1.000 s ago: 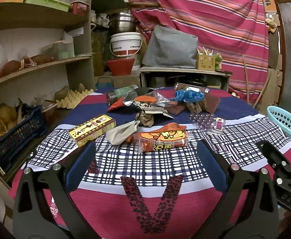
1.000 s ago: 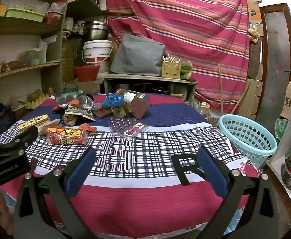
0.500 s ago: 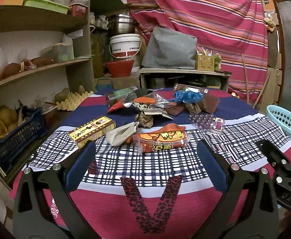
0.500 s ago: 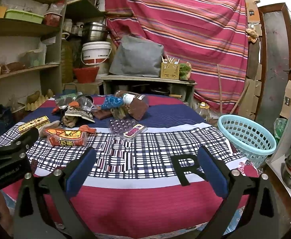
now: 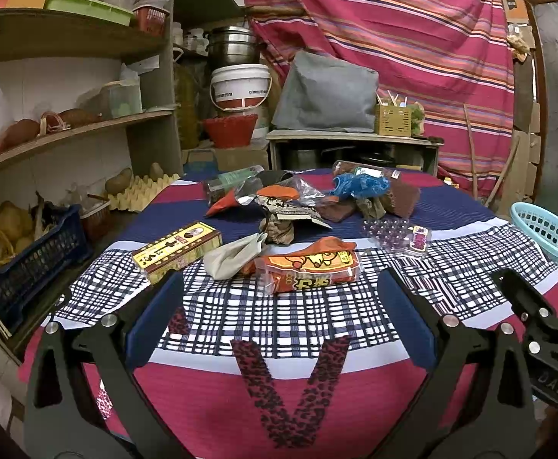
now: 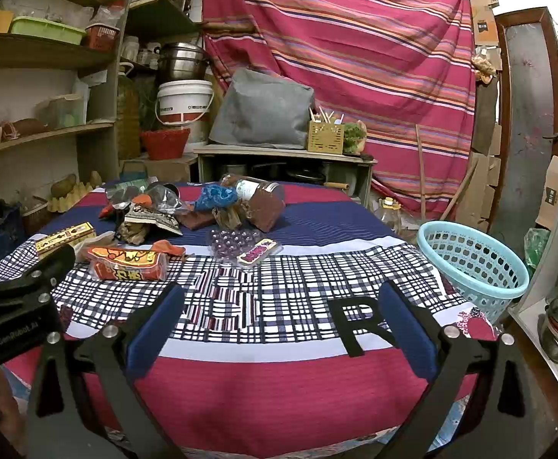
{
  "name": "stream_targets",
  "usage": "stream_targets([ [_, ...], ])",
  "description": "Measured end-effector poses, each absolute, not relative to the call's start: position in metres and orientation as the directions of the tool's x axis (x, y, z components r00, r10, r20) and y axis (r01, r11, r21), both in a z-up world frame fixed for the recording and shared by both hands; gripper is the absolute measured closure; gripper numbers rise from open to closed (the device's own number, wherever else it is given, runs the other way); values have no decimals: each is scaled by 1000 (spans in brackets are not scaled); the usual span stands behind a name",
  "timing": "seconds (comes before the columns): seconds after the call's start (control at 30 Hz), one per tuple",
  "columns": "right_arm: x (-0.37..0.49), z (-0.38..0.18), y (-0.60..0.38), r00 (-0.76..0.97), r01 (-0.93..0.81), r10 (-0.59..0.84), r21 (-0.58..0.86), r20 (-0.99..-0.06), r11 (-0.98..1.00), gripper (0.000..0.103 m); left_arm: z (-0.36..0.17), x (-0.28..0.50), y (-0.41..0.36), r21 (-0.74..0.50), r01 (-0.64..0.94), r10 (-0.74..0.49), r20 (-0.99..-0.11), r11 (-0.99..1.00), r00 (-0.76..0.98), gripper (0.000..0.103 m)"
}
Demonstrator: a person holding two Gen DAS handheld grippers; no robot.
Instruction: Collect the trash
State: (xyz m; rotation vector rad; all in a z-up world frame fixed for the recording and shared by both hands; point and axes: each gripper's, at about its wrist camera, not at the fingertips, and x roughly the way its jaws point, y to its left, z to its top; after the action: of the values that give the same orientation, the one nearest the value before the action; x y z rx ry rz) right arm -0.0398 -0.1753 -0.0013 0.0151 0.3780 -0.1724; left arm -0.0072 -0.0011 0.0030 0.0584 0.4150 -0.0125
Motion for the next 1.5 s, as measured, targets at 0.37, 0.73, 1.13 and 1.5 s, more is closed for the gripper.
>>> stream_targets([
  [0.37, -40, -2, -175, 914, 171, -165, -18, -370, 985, 4, 4, -7, -1, 54, 24, 0, -403, 998, 915, 5],
  [0.73, -40, -2, -175, 914, 170, -165, -19, -369, 985, 4, 4, -7, -1, 56, 24, 1, -402, 998, 916, 5],
  [1.13, -40, -2, -173, 915, 172, -159, 0, -370, 985, 4, 4, -9, -4, 68, 25, 4, -394, 997, 919, 5],
  [1.5, -41, -2, -178, 915, 182, -159, 28, -371, 983, 4, 7, -16, -12, 93, 36, 0, -364, 995, 932, 5],
])
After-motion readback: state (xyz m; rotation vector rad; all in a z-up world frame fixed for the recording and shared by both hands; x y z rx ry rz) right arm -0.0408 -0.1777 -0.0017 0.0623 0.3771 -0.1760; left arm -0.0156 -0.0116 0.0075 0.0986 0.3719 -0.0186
